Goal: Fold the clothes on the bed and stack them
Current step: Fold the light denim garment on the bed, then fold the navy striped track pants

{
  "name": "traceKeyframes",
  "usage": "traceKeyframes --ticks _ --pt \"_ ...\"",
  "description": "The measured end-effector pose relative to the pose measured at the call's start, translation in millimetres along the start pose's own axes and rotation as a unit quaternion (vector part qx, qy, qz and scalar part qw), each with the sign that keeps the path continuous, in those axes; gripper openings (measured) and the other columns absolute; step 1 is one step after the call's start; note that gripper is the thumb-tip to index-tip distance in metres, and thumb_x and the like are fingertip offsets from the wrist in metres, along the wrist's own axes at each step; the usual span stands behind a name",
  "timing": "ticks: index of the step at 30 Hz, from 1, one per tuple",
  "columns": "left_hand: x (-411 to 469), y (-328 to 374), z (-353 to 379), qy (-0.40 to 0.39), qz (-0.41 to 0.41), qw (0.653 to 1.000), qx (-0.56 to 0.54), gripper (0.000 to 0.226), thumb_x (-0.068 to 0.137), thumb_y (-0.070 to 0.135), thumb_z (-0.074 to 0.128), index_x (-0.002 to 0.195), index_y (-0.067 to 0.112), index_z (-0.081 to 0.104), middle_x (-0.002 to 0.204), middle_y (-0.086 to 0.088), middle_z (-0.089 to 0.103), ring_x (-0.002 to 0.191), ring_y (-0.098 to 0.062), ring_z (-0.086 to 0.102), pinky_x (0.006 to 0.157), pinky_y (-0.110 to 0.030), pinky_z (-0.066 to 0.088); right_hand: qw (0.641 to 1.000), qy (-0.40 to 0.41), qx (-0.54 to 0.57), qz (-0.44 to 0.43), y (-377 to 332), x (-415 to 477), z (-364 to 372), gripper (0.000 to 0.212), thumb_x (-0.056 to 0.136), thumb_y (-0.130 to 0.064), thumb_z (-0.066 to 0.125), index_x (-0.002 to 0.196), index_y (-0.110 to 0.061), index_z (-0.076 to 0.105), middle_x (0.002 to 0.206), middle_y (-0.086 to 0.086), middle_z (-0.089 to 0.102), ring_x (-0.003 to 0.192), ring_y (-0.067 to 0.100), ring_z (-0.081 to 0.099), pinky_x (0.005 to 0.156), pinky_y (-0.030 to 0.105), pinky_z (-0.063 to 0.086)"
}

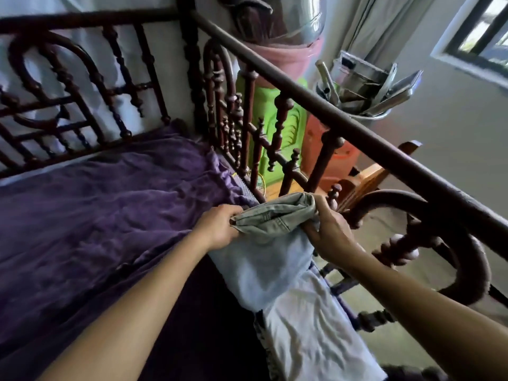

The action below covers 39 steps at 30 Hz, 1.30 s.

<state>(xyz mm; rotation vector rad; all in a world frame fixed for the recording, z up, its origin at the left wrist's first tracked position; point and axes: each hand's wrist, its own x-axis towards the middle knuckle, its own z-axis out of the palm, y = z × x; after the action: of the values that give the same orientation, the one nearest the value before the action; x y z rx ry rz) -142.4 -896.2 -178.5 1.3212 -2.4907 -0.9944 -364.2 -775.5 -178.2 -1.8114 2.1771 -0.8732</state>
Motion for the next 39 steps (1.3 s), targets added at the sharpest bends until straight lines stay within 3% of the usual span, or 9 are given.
traceKeyframes --ticks 5,8,11,15,21,25,29,34,39 --pt "89 -67 32 -0.075 -0.087 0.992 -0.048 0.007 0.079 0.024 0.070 0.079 0.019 0.065 0.083 -0.004 0.067 0.082 -0.020 0.063 0.057 -0.025 0.042 0.990 -0.091 -0.069 0.087 34 65 80 0.053 0.086 -0.018 0.054 0.134 -0.027 0.033 0.108 0.011 0.064 0.094 0.037 0.060 0.069 0.040 0.047" --pt "126 -101 75 -0.045 -0.137 0.990 -0.010 0.023 0.080 0.034 0.064 0.099 0.021 0.064 0.113 -0.011 0.064 0.108 -0.030 0.059 0.088 -0.041 0.049 0.971 -0.149 -0.100 0.158 58 91 125 0.049 0.087 -0.014 0.049 0.131 -0.027 0.030 0.101 0.009 0.061 0.085 0.035 0.059 0.065 0.037 0.045" --pt "140 -131 108 0.009 -0.170 0.985 0.040 0.050 0.081 0.040 0.064 0.125 0.022 0.048 0.126 -0.011 0.057 0.116 -0.034 0.053 0.094 -0.042 0.044 0.962 -0.157 -0.138 0.174 79 110 164 0.056 0.089 -0.010 0.045 0.140 -0.027 0.028 0.113 0.012 0.062 0.093 0.035 0.060 0.073 0.039 0.048" --pt "137 -170 147 0.056 -0.191 0.975 0.102 0.083 0.086 0.047 0.059 0.150 0.016 0.016 0.140 -0.018 0.040 0.127 -0.035 0.041 0.099 -0.044 0.039 0.941 -0.222 -0.205 0.149 101 109 205 0.072 0.091 -0.013 0.049 0.150 -0.032 0.012 0.129 0.008 0.048 0.108 0.034 0.056 0.067 0.038 0.043" --pt "107 -172 164 0.082 -0.183 0.974 0.105 0.077 0.090 0.041 0.054 0.151 0.015 0.016 0.156 -0.021 0.016 0.137 -0.037 0.027 0.106 -0.045 0.032 0.893 -0.327 -0.260 0.164 120 83 220 0.064 0.099 -0.019 0.034 0.151 -0.039 0.003 0.161 0.004 -0.001 0.137 0.033 0.032 0.091 0.046 0.048" --pt "62 -147 154 0.012 -0.202 0.973 0.111 0.045 0.093 0.036 0.047 0.134 0.018 0.045 0.142 -0.009 0.037 0.121 -0.030 0.044 0.096 -0.040 0.041 0.887 -0.329 -0.282 0.158 95 75 194 0.047 0.093 -0.015 0.041 0.136 -0.030 0.033 0.144 0.009 0.033 0.120 0.033 0.045 0.075 0.040 0.043" --pt "0 -116 135 -0.033 -0.208 0.975 0.077 0.028 0.093 0.035 0.049 0.117 0.023 0.057 0.117 -0.001 0.058 0.109 -0.021 0.056 0.087 -0.035 0.046 0.900 -0.327 -0.269 0.106 61 49 160 0.038 0.093 -0.024 0.042 0.130 -0.019 0.046 0.127 0.008 0.054 0.112 0.031 0.053 0.084 0.039 0.047" --pt "-102 -86 104 -0.010 -0.245 0.965 0.096 0.023 0.093 0.034 0.049 0.110 0.024 0.061 0.109 0.002 0.066 0.101 -0.020 0.061 0.079 -0.031 0.047 0.895 -0.373 -0.239 0.046 2 6 130 0.037 0.093 -0.037 0.046 0.126 -0.022 0.052 0.126 0.005 0.058 0.113 0.028 0.057 0.085 0.034 0.047" --pt "-216 -61 63 0.071 -0.307 0.941 0.126 0.025 0.093 0.036 0.051 0.112 0.025 0.061 0.114 -0.002 0.066 0.108 -0.025 0.060 0.081 -0.031 0.047 0.910 -0.344 -0.215 -0.081 -86 -31 106 0.033 0.091 -0.035 0.047 0.120 -0.023 0.056 0.125 0.005 0.059 0.112 0.029 0.058 0.086 0.035 0.046"
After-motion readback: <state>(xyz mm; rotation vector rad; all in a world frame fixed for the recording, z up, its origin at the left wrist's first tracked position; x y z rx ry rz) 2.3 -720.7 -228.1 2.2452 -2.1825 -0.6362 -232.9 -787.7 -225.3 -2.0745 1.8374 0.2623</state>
